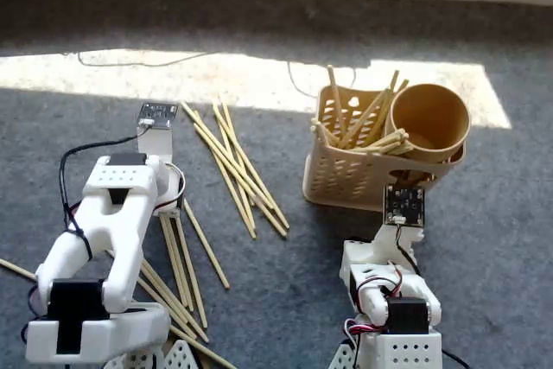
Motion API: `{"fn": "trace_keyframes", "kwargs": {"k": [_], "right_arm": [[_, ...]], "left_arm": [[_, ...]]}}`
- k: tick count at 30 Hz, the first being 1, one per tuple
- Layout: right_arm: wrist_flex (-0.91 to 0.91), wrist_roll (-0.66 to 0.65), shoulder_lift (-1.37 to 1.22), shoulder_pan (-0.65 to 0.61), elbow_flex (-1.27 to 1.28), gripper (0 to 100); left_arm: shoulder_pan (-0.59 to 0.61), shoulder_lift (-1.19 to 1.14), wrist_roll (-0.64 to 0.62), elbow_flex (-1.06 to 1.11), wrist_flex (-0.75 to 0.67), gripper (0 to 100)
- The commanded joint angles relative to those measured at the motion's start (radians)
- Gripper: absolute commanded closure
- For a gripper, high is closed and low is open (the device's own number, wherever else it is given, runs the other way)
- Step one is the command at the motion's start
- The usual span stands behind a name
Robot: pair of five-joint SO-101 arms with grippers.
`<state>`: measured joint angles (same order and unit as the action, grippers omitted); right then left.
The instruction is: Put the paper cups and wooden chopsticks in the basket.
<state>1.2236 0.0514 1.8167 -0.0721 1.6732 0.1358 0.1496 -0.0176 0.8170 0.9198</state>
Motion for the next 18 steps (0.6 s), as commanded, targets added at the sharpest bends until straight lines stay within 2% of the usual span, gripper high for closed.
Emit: {"fn": "trace_keyframes", "kwargs": {"k": [1,7,11,18], "right_arm": [[0.007,-0.009,0.002,-0.007,0.104,99.1],[0.007,-0.009,0.002,-0.007,0.104,99.1],[0.007,-0.009,0.002,-0.007,0.104,99.1],[0.007,-0.009,0.002,-0.007,0.104,99.1]], "left_arm": [[-0.012,-0.042,-0.015,-0.064,0.038,93],[-0.010,-0.058,-0.017,-0.082,0.057,93],[-0.008,-0.058,-0.018,-0.082,0.057,87],[-0.007,-0.058,-0.018,-0.082,0.057,88]]}}
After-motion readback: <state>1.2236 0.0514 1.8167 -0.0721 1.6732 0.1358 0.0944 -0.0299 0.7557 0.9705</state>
